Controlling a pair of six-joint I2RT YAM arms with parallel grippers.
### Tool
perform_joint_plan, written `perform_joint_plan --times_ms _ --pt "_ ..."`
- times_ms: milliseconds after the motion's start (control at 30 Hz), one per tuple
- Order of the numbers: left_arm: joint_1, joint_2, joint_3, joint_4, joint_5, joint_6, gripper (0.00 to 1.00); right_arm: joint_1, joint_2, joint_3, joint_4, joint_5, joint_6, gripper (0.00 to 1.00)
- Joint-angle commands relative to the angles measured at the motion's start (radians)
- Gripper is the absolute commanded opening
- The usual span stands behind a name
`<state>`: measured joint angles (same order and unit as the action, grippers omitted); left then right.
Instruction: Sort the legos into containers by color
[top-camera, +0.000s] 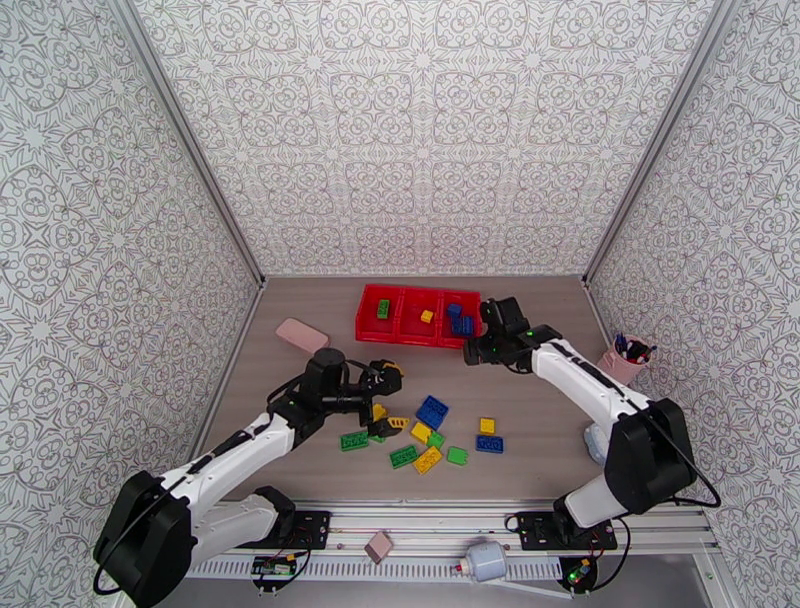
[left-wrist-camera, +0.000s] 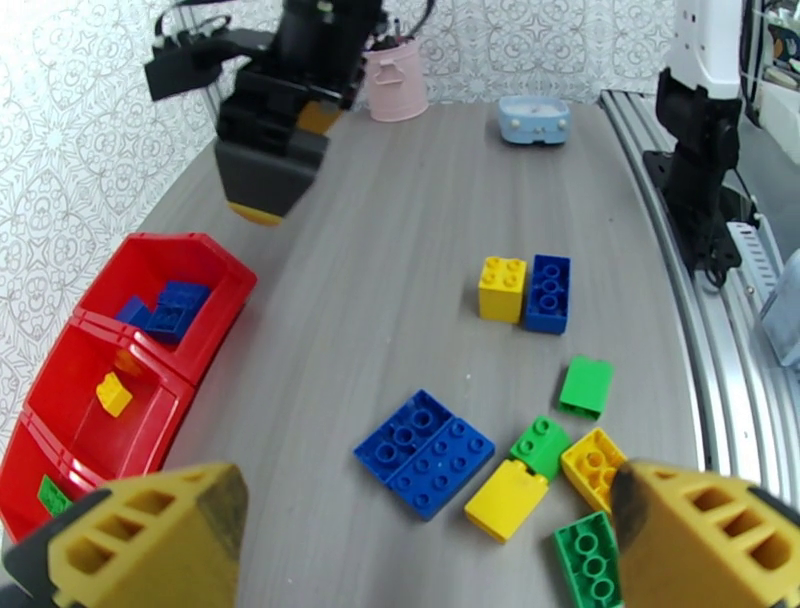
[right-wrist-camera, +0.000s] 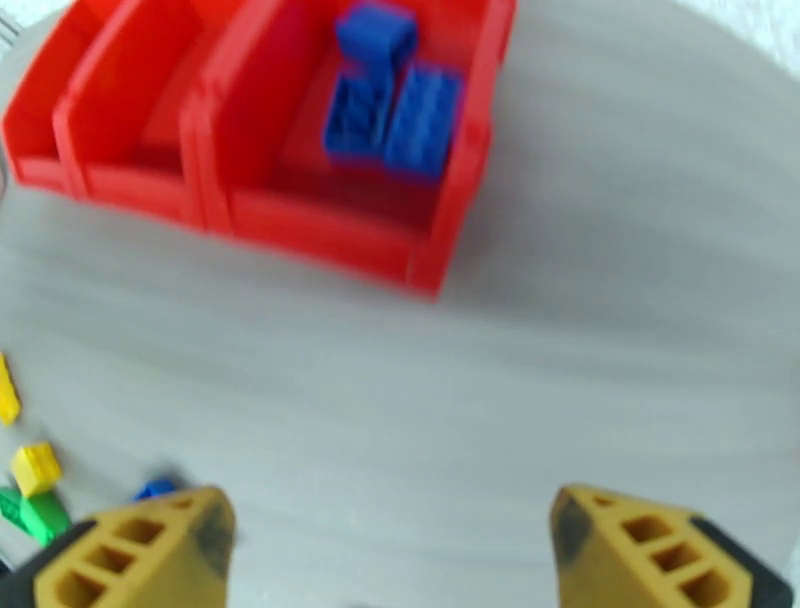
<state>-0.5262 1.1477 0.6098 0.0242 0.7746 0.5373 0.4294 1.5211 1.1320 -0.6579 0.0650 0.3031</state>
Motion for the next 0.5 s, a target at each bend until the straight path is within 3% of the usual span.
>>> perform_joint_plan --times_ms 0,233,467 --pt "-0.009 0.011 0.019 -0.027 0.052 0.048 1.0 0.049 -0.05 -0.082 -0.108 0.016 0.172 0.86" --pt "-0.017 0.034 0.027 -0.043 0.069 0.056 1.0 0.15 -0.11 -0.234 -0.144 -0.038 0.327 0.86" --pt "-0.017 0.043 0.027 -0.046 0.071 0.056 1.0 0.178 -0.103 -0.304 -0.118 -0.081 0.368 0.81"
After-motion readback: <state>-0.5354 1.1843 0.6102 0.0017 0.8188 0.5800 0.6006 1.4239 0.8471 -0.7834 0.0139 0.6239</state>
